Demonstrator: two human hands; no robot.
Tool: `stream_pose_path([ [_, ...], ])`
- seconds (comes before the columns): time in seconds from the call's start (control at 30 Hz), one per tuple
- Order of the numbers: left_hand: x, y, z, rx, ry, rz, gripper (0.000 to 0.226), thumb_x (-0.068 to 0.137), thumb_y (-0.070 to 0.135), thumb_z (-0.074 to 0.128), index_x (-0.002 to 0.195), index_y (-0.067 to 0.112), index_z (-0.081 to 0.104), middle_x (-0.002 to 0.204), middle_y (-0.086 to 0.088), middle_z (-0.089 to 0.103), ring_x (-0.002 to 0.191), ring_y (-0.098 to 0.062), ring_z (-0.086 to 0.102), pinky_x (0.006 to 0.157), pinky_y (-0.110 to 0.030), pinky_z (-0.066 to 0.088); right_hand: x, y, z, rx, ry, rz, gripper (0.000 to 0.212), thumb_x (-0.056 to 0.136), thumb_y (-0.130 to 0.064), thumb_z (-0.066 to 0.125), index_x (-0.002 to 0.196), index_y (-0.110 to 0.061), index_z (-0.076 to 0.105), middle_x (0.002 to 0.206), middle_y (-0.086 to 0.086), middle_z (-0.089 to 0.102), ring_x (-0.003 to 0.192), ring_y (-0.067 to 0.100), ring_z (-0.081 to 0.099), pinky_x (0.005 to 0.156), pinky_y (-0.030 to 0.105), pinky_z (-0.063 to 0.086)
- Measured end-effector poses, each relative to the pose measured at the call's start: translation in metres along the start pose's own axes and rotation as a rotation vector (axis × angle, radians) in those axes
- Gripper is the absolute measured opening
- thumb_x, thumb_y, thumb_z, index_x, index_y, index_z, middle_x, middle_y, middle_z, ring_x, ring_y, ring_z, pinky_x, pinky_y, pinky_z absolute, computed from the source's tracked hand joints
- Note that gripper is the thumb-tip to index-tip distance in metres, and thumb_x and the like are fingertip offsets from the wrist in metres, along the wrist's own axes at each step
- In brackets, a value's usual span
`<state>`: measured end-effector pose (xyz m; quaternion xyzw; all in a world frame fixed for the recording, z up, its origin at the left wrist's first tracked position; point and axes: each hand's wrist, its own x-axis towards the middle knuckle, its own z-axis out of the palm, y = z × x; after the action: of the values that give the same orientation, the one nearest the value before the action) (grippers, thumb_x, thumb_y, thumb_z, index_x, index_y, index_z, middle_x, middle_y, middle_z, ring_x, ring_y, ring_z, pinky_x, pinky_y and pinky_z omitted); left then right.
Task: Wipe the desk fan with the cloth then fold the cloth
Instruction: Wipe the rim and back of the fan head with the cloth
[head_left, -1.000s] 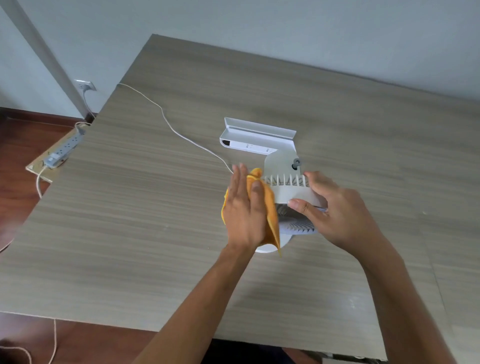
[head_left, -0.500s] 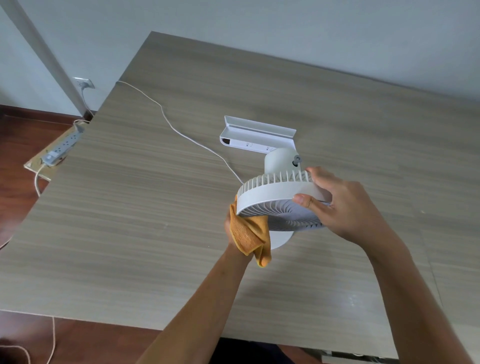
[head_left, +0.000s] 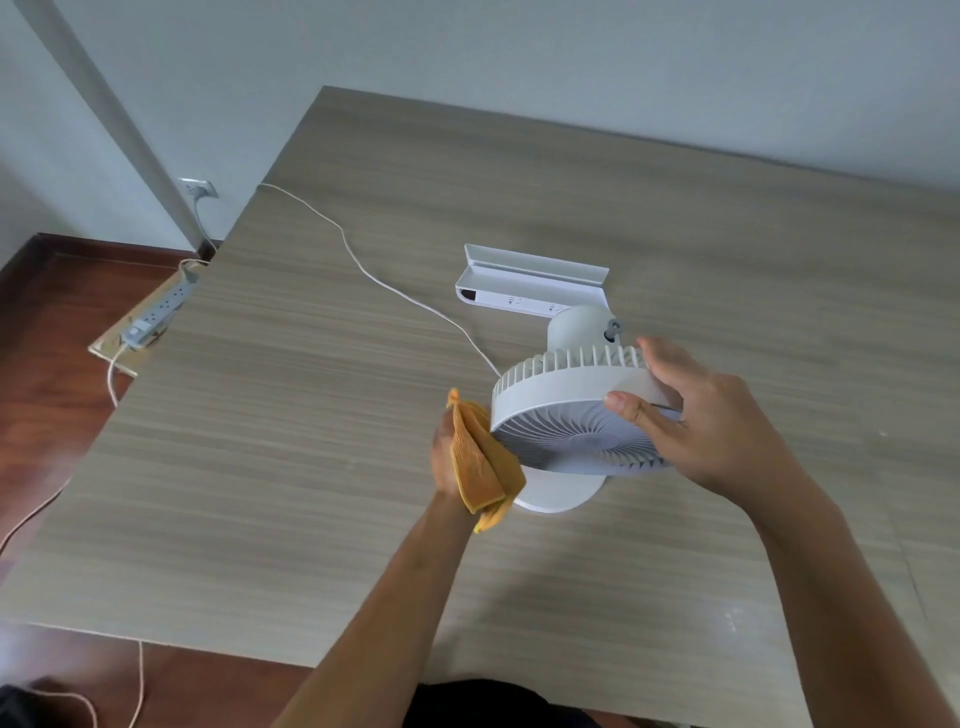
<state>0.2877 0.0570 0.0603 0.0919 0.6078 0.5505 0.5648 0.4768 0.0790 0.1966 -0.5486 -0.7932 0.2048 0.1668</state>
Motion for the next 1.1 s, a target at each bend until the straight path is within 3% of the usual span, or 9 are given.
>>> stream_pose_path([
  [0.1, -0.005, 0.035, -0.003, 0.094, -0.059, 0.139, 0.025, 0.101, 0.042, 0.04, 0.103, 0.025, 0.059, 0.089, 0.022, 0.067, 0.077, 0.013, 0.059, 0.08, -0.012, 0.045, -0.001, -0.002, 0.001, 0.071, 0.039, 0.033, 0.051, 0.088, -0.035, 0.064, 0.129, -0.007, 0.052, 0.127, 0.009, 0.06, 0.11, 0.026, 0.056, 0.083, 0.017, 0.035],
  [0.23, -0.04, 0.086, 0.024, 0.164, -0.122, 0.367, 0.041, 0.099, 0.042, 0.041, 0.085, 0.022, 0.073, 0.088, -0.003, 0.072, 0.08, -0.016, 0.064, 0.083, -0.04, 0.053, -0.004, -0.01, -0.002, 0.148, 0.136, 0.029, 0.07, 0.081, -0.045, 0.066, 0.141, -0.014, 0.046, 0.135, 0.007, 0.057, 0.116, 0.007, 0.047, 0.084, -0.009, 0.023],
  [0.4, -0.079, 0.127, 0.057, 0.041, -0.33, 0.371, 0.034, 0.098, 0.042, 0.043, 0.114, 0.025, 0.068, 0.115, 0.0, 0.073, 0.112, -0.011, 0.065, 0.107, -0.043, 0.044, -0.015, -0.03, -0.01, 0.403, 0.387, -0.041, 0.05, 0.08, -0.056, 0.066, 0.115, -0.021, 0.064, 0.107, -0.006, 0.07, 0.103, 0.01, 0.066, 0.091, 0.031, 0.053],
  [0.53, -0.097, 0.136, 0.084, 0.089, -0.551, 0.281, 0.031, 0.092, 0.051, 0.047, 0.105, 0.036, 0.07, 0.118, 0.008, 0.069, 0.109, -0.01, 0.065, 0.106, -0.048, 0.044, -0.022, -0.044, -0.02, 0.598, 0.333, -0.02, 0.048, 0.077, -0.052, 0.071, 0.115, -0.023, 0.064, 0.109, -0.011, 0.069, 0.105, 0.013, 0.066, 0.084, 0.024, 0.054],
  [0.67, -0.109, 0.131, 0.108, 0.156, -0.767, 0.167, 0.046, 0.097, 0.053, 0.04, 0.089, 0.024, 0.074, 0.091, 0.003, 0.069, 0.091, -0.012, 0.066, 0.097, -0.046, 0.05, -0.029, -0.034, -0.025, 0.558, 0.481, -0.026, 0.011, 0.087, -0.026, 0.067, 0.098, -0.022, 0.066, 0.088, -0.014, 0.065, 0.083, 0.007, 0.063, 0.071, 0.019, 0.048],
  [0.8, -0.105, 0.117, 0.113, 0.345, -0.765, 0.34, 0.082, 0.08, 0.081, 0.032, 0.139, 0.027, 0.05, 0.14, 0.013, 0.054, 0.131, 0.002, 0.044, 0.115, -0.031, 0.028, -0.044, -0.013, -0.035, 0.828, 0.793, 0.115, 0.016, 0.093, -0.025, 0.054, 0.077, -0.029, 0.05, 0.064, -0.018, 0.05, 0.061, -0.001, 0.045, 0.058, 0.016, 0.039],
  [0.87, -0.102, 0.108, 0.109, 0.449, -0.672, 0.519, 0.069, 0.09, 0.069, 0.03, 0.146, 0.028, 0.04, 0.15, 0.017, 0.042, 0.135, 0.009, 0.035, 0.114, -0.018, 0.025, -0.053, -0.001, -0.044, 1.085, 0.935, 0.16, 0.014, 0.093, -0.025, 0.05, 0.08, -0.028, 0.051, 0.069, -0.018, 0.051, 0.067, 0.002, 0.047, 0.066, 0.021, 0.04],
  [1.0, -0.085, 0.093, 0.099, 0.867, -0.355, 1.004, 0.047, 0.1, 0.05, 0.028, 0.121, 0.023, 0.061, 0.122, 0.011, 0.061, 0.12, -0.013, 0.052, 0.098, -0.03, 0.042, -0.07, 0.023, -0.049, 1.163, 1.047, 0.205, 0.012, 0.089, -0.025, 0.052, 0.09, -0.033, 0.061, 0.081, -0.012, 0.056, 0.081, 0.01, 0.052, 0.076, 0.029, 0.043],
  [1.1, -0.074, 0.079, 0.104, 1.139, -0.27, 1.02, 0.053, 0.098, 0.051, 0.024, 0.093, 0.018, 0.065, 0.093, -0.001, 0.065, 0.091, -0.029, 0.058, 0.079, -0.042, 0.046, -0.074, 0.028, -0.037, 0.937, 1.08, 0.244, 0.009, 0.085, -0.027, 0.055, 0.084, -0.036, 0.058, 0.077, -0.01, 0.049, 0.077, 0.015, 0.046, 0.071, 0.03, 0.041],
])
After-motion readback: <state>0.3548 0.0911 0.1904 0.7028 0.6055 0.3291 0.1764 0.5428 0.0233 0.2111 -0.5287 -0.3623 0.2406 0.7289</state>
